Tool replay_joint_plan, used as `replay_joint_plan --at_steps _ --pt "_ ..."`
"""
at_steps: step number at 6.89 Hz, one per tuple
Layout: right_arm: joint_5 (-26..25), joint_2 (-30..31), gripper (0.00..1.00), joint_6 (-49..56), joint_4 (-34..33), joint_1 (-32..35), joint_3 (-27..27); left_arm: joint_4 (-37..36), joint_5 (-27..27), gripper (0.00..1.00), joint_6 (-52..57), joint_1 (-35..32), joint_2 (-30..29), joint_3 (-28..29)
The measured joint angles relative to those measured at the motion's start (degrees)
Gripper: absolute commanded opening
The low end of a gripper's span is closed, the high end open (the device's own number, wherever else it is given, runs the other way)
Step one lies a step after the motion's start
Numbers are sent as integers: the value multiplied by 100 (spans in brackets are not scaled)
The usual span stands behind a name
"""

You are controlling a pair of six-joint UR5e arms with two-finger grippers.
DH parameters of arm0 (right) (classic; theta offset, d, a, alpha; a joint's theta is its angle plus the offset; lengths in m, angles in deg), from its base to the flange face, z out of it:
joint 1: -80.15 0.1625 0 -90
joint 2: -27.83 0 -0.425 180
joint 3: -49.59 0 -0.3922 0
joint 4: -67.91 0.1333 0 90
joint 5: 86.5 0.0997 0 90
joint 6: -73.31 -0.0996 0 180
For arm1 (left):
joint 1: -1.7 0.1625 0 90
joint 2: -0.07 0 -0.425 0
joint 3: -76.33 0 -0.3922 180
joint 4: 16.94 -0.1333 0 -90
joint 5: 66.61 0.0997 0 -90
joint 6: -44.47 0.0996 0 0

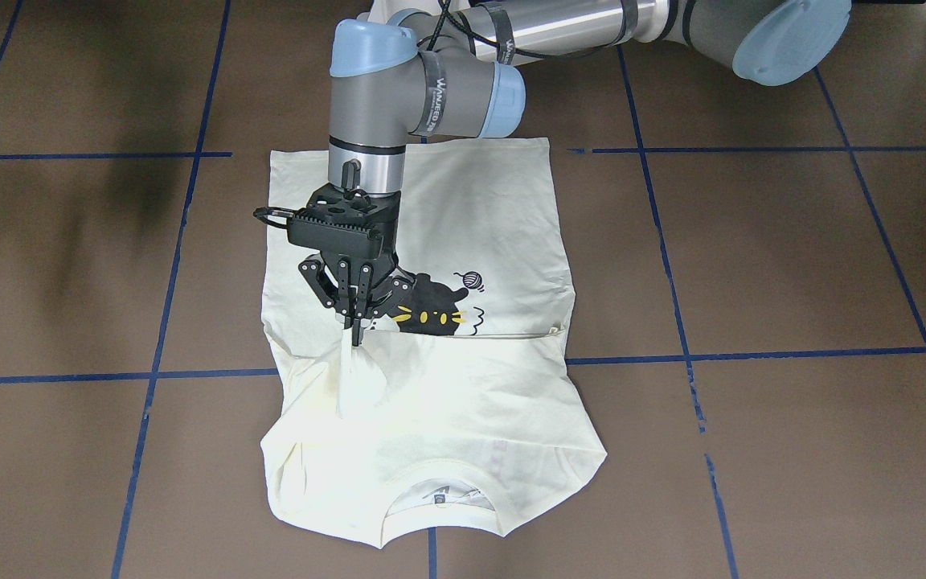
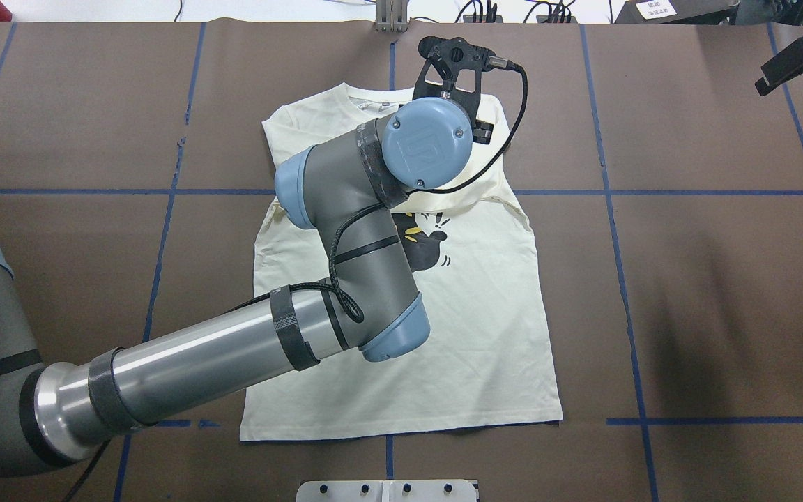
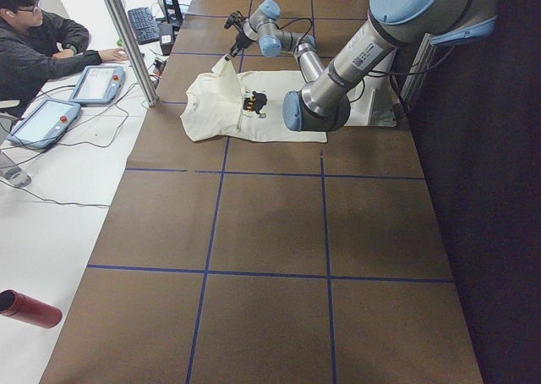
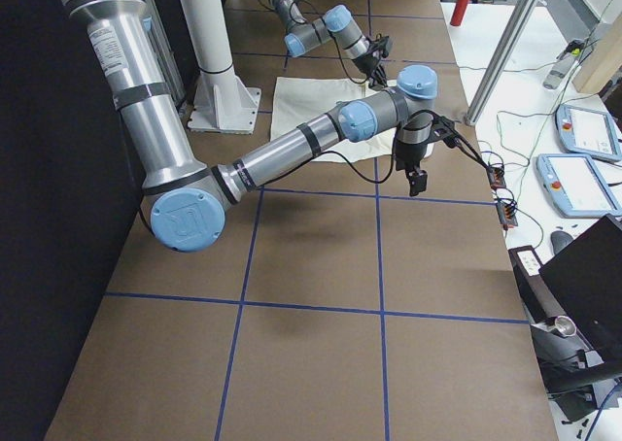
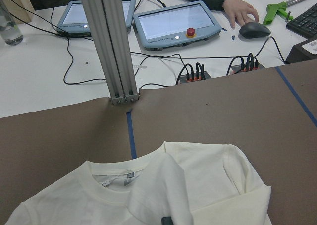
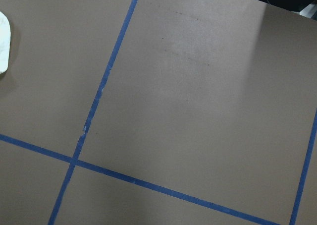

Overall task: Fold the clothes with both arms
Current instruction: 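Fold the held sleeve across the shirt toward the collar, then release the sleeve and withdraw the left gripper while the right arm reaches in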

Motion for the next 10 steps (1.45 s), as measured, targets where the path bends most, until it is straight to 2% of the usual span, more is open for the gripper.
replay_joint_plan --at_steps 2,3,5,6,8,9,10 --pt "-4 1 100 -27 6 -3 -6 1025 -65 100 -996 115 -2 331" --pt "2 5 100 -53 10 -7 -1 1165 -298 100 -1130 132 -17 370" --pt "144 -2 100 -180 120 -41 42 1065 -1354 100 -1168 -75 -5 304" --pt "267 -64 100 -481 264 -145 46 801 -1914 100 -1023 -298 112 73" --pt "247 -419 99 -1563 596 -672 20 13 -2740 100 -53 -843 939 -1053" --pt "27 -730 98 -2197 646 -1024 -52 -263 -3014 100 547 -1161 1451 -1608" --pt "-287 -1106 96 -2827 640 -1378 -243 -383 -3289 100 1101 -1495 1838 -1930"
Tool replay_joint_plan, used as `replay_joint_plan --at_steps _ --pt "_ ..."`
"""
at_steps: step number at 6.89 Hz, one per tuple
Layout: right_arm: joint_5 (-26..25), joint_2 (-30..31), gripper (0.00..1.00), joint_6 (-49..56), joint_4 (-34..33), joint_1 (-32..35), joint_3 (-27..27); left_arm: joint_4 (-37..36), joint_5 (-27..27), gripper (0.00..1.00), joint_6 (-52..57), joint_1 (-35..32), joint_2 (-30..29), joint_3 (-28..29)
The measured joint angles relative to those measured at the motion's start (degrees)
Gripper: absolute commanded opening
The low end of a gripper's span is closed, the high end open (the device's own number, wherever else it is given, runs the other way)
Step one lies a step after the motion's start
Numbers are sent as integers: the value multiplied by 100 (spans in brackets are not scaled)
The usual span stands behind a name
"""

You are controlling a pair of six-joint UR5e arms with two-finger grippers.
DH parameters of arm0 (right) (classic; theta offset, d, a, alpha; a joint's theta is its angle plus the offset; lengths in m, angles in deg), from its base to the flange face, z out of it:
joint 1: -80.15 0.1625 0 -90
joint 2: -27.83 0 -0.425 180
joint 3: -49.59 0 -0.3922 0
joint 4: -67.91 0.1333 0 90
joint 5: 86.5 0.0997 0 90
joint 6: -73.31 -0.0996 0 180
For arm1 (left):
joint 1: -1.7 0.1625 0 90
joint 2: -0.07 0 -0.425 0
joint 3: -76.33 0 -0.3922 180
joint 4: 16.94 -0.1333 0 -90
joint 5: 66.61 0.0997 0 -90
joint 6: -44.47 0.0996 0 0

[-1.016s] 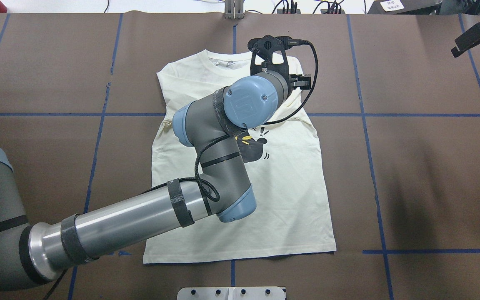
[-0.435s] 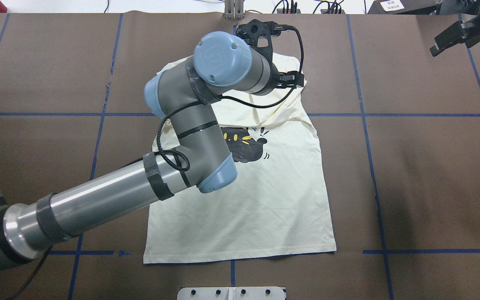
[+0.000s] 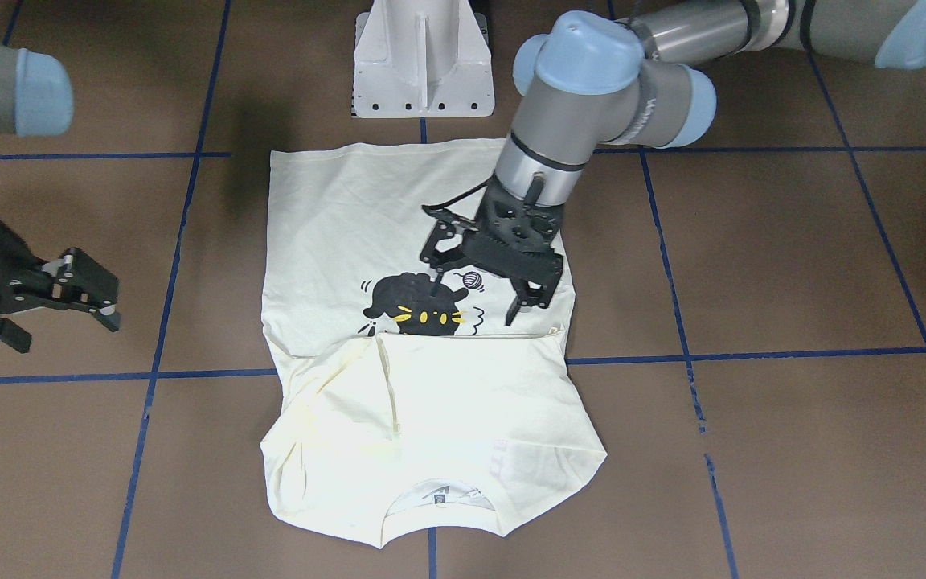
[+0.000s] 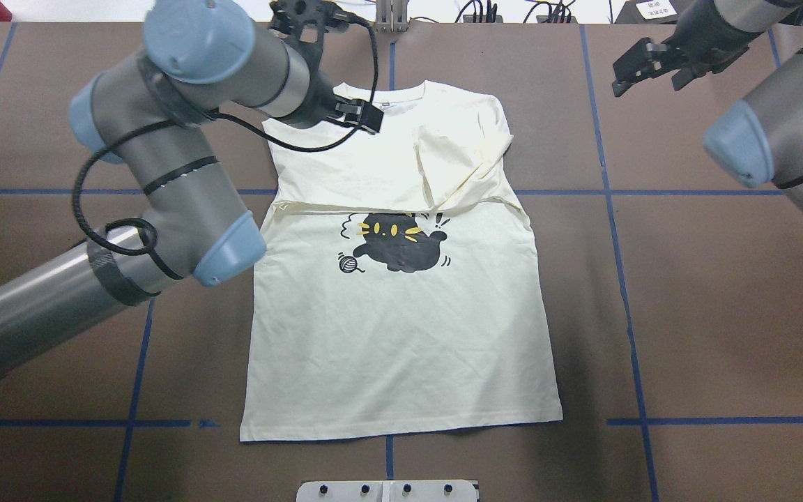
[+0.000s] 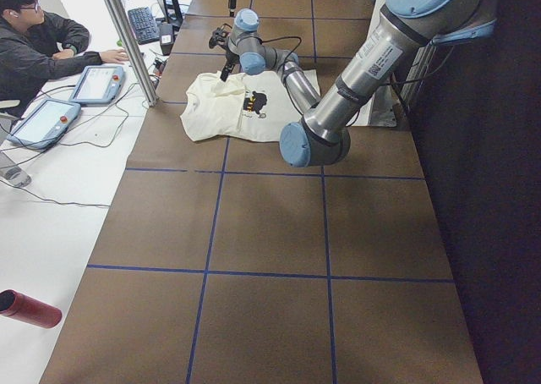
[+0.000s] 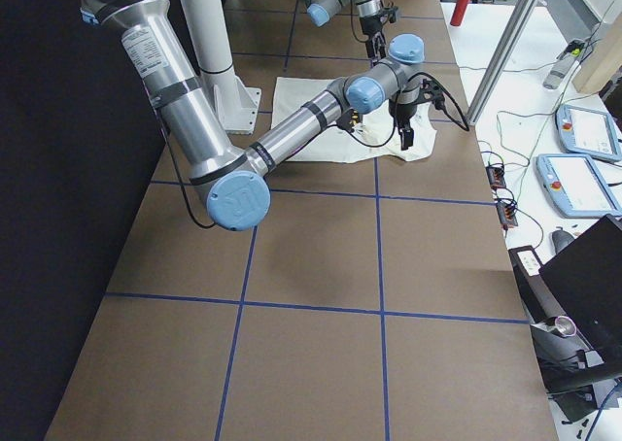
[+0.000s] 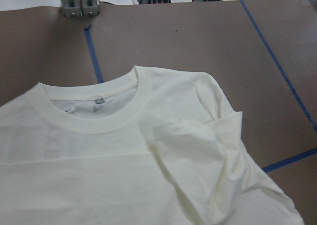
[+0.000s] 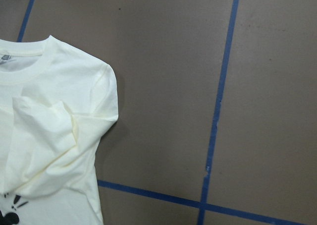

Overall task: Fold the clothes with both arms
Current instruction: 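Release the sleeve and withdraw the left gripper while the right arm reaches in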

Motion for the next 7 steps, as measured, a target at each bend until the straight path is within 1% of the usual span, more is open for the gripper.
replay_joint_plan --at_steps 2,5,7 --pt "-749 -982 86 -1087 -20 -654 -864 -44 -624 100 1259 -746 595 -224" --pt "-1768 -2540 84 -2607 -25 -1425 -2653 -9 -1217 100 3019 -1695 1441 -379" --pt "-2352 -3247 84 -3311 -17 -1797 -3621 23 -1467 100 3679 -2057 1739 -386"
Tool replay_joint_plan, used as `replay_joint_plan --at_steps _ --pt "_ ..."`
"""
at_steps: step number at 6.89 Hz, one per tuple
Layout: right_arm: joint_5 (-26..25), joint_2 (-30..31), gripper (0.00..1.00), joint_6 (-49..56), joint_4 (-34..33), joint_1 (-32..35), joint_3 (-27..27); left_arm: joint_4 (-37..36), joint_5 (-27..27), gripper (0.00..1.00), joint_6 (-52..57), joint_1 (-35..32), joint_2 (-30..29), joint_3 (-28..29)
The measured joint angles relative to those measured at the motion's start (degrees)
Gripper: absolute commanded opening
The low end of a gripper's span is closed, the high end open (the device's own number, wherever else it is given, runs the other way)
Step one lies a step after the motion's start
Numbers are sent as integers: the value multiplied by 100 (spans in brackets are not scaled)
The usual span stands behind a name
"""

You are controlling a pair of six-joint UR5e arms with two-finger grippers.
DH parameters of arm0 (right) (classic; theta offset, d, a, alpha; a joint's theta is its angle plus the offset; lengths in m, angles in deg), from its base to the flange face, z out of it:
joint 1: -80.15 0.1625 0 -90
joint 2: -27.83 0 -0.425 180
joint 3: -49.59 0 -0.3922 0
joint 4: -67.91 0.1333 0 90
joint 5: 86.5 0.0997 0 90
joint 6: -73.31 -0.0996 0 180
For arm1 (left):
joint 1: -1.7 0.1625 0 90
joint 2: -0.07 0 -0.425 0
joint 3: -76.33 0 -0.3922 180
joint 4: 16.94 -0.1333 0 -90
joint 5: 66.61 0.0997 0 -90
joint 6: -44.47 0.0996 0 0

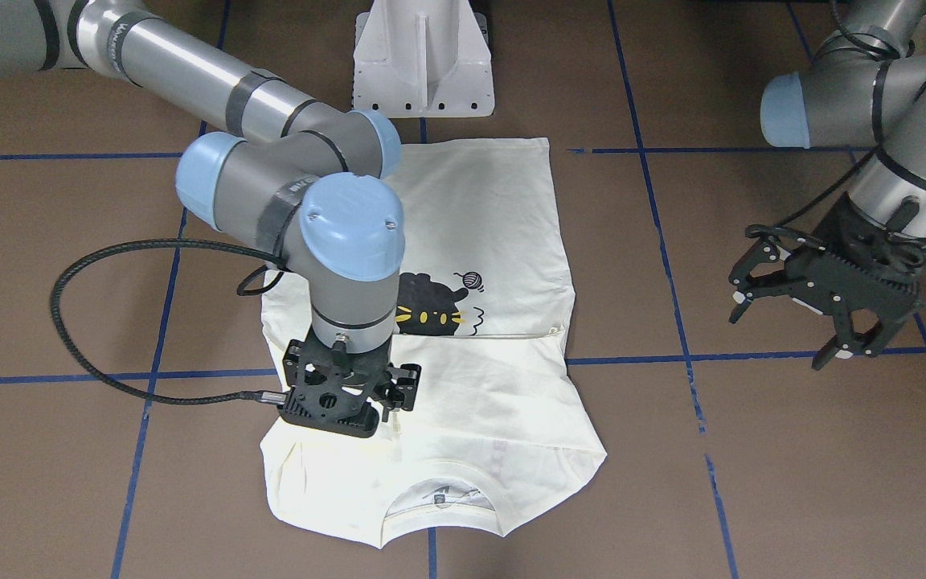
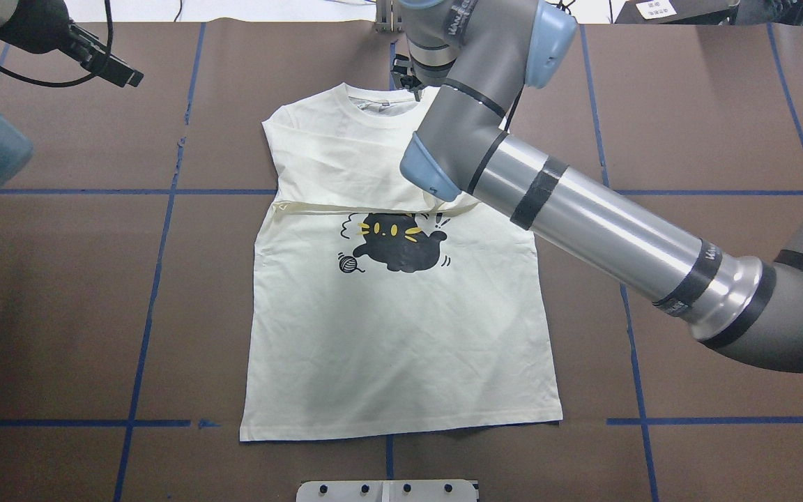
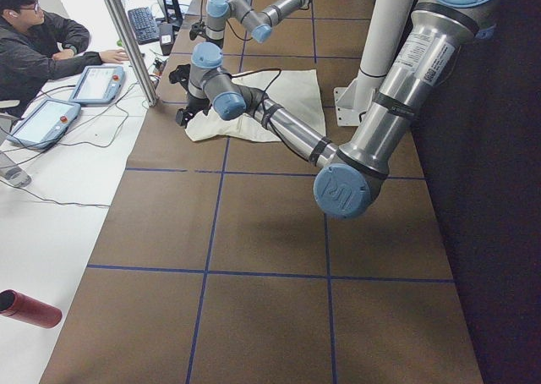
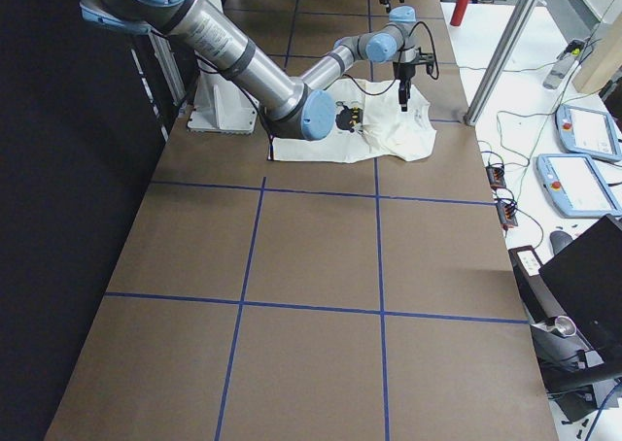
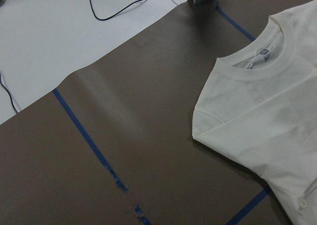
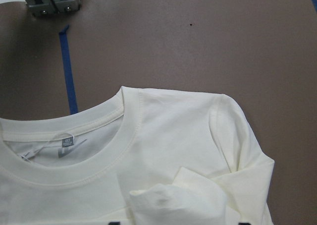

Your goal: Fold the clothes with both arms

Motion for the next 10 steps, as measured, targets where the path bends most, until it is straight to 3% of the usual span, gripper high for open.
replay_joint_plan --at_steps 2,5,6,8,10 --pt "-600 -452 86 -408 89 -268 -741 11 -32 100 115 -66 72 -3" --pt "-1600 -574 90 -432 730 -677 -1590 15 -36 100 115 -72 112 -6" --pt "-1821 -576 85 -355 811 -771 -1757 19 -38 100 111 -72 144 -9" --pt "-2027 -578 51 11 840 -842 -1898 21 -38 100 94 -65 162 -12" --pt "-2109 -597 44 656 835 -840 -1918 22 -36 100 69 -64 165 -12"
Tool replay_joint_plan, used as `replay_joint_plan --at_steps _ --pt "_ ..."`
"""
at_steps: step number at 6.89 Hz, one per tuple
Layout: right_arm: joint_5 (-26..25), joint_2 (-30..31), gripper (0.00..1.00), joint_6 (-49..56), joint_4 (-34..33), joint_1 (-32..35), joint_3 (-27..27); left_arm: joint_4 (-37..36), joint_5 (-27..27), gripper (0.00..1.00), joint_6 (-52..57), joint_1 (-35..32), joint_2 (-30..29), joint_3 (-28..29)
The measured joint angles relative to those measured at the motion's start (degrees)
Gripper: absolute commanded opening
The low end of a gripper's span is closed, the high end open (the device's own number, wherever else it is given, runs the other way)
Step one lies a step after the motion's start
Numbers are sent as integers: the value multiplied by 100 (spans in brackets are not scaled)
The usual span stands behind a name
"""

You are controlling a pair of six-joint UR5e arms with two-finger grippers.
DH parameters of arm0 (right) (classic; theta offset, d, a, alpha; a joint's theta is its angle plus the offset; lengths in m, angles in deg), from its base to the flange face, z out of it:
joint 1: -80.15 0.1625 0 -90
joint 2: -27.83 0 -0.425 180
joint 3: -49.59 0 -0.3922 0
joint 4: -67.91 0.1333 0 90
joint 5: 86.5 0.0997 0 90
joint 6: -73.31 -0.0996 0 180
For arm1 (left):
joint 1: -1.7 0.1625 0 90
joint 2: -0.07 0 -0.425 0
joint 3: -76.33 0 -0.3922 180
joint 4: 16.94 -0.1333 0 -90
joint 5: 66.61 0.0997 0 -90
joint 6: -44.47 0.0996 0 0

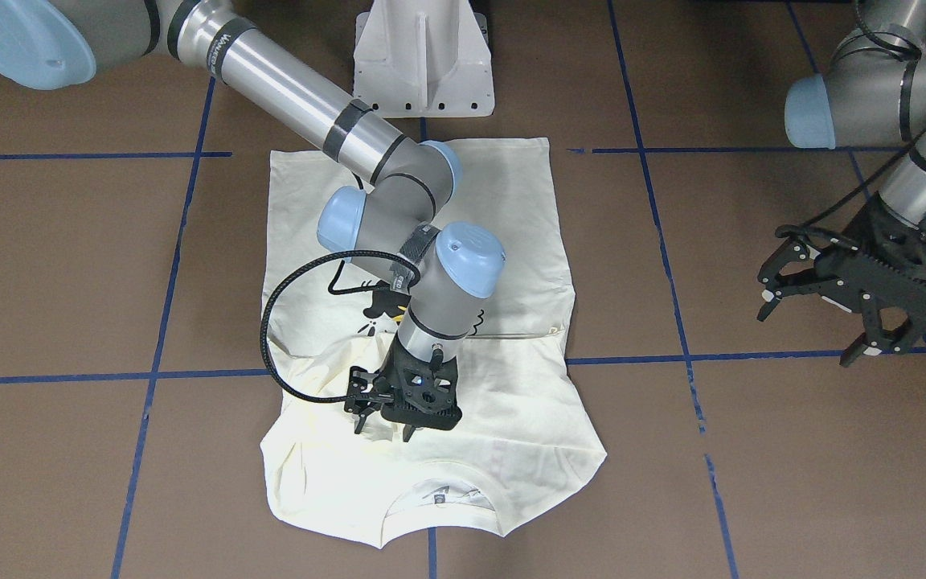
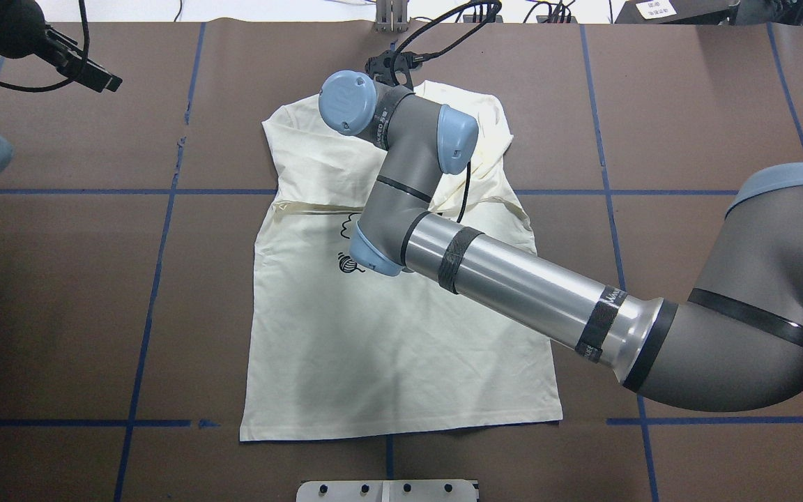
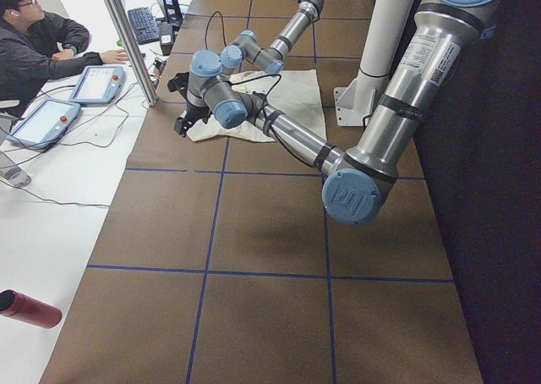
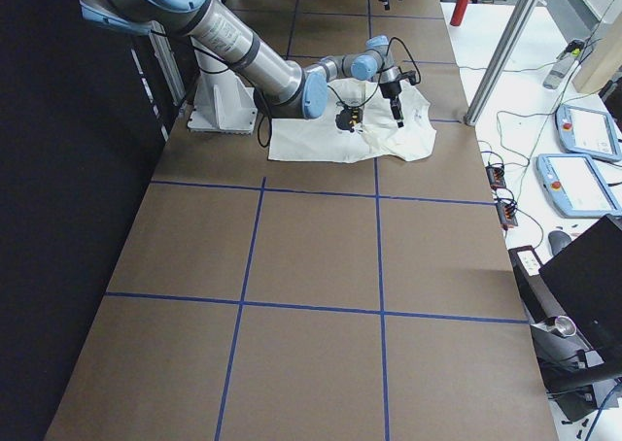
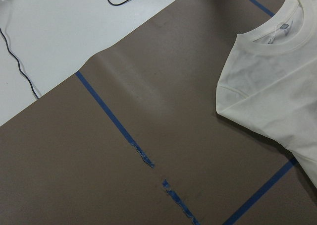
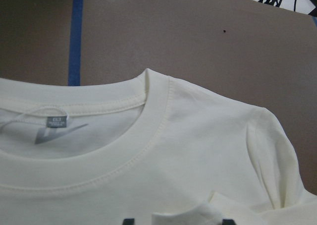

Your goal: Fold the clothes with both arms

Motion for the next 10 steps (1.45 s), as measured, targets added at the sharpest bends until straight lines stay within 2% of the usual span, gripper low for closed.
replay_joint_plan --at_steps 1,2,3,5,6,8,9,10 --pt "-27 -34 29 322 -7 8 8 0 0 100 -10 0 0 1" --pt "-38 -60 0 570 -12 14 27 0 0 100 -16 0 0 5" --pt "-42 -69 9 689 -15 17 54 0 0 100 -19 0 0 8" --pt "-43 -72 83 642 -13 20 87 0 0 100 -21 0 9 9" --pt "-42 -75 94 534 -5 20 88 0 0 100 -21 3 20 7" --pt "-41 -76 95 374 -9 20 29 0 0 100 -21 3 33 -1" --pt "-45 -73 91 358 -19 20 -48 0 0 100 -21 3 35 -9" --pt "-53 -70 72 363 -23 20 -120 0 0 100 -21 3 35 -16"
